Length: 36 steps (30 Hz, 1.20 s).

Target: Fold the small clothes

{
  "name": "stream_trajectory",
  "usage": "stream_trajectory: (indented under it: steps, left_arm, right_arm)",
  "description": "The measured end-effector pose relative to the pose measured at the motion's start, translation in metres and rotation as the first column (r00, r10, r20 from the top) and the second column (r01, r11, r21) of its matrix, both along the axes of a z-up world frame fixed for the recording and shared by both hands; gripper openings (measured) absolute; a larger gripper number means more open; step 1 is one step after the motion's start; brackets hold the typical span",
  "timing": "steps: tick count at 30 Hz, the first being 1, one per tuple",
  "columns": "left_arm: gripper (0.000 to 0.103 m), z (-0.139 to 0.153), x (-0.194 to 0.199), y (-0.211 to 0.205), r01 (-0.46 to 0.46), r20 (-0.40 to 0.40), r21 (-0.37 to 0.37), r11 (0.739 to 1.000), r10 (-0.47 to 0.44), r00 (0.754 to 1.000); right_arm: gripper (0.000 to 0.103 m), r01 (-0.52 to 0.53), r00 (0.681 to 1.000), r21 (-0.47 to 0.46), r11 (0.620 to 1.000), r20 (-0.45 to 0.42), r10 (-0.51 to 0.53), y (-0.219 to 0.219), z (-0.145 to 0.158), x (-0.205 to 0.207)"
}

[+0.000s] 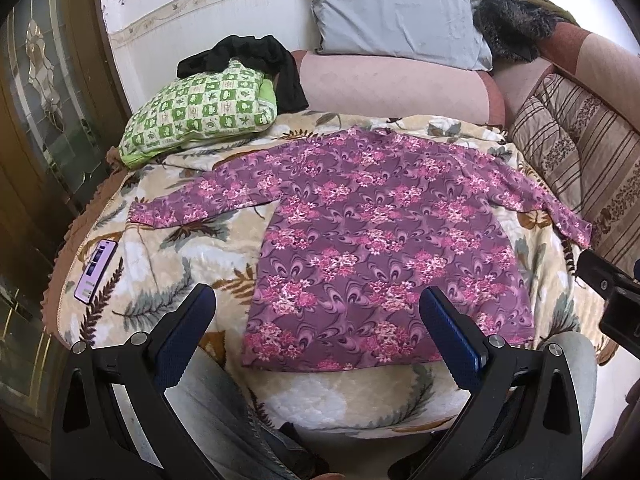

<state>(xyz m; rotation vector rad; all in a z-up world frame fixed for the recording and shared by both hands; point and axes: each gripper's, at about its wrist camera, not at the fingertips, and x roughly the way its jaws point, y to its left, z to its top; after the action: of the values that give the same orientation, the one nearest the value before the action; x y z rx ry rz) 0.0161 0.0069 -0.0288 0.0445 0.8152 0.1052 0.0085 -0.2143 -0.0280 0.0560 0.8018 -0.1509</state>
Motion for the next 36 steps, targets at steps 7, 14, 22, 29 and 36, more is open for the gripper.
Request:
stream_trajectory:
  steps: [7,14,22,29,36]
  left_arm:
    - [0.102,-0.007,0.007,0.001,-0.006,-0.025,0.004,1.0,0.006,1.0]
    - [0.103,-0.015,0.016,0.002,-0.013,-0.055,0.004,1.0,0.014,0.998]
    - [0.102,-0.023,0.025,0.007,-0.028,-0.078,0.002,1.0,0.028,0.997]
    - [0.102,-0.026,0.029,0.009,-0.033,-0.083,0.012,0.999,0.033,0.996]
    - [0.103,-0.026,0.033,0.01,-0.036,-0.081,0.022,0.999,0.038,0.996]
  right_arm:
    - [0.103,0.001,1.0,0.031,1.0,-0.011,0.0,-0.005,-0.012,0.008]
    - [0.103,-0.002,1.0,0.039,0.999,-0.027,0.003,-0.006,-0.02,0.016]
    - [0.103,-0.013,0.999,0.048,0.999,-0.042,0.015,-0.004,-0.027,0.026]
    - [0.103,-0.013,0.999,0.051,0.999,-0.042,0.016,-0.004,-0.027,0.026]
    - [0.103,-0.026,0.999,0.066,0.997,-0.046,0.03,0.0,-0.032,0.037]
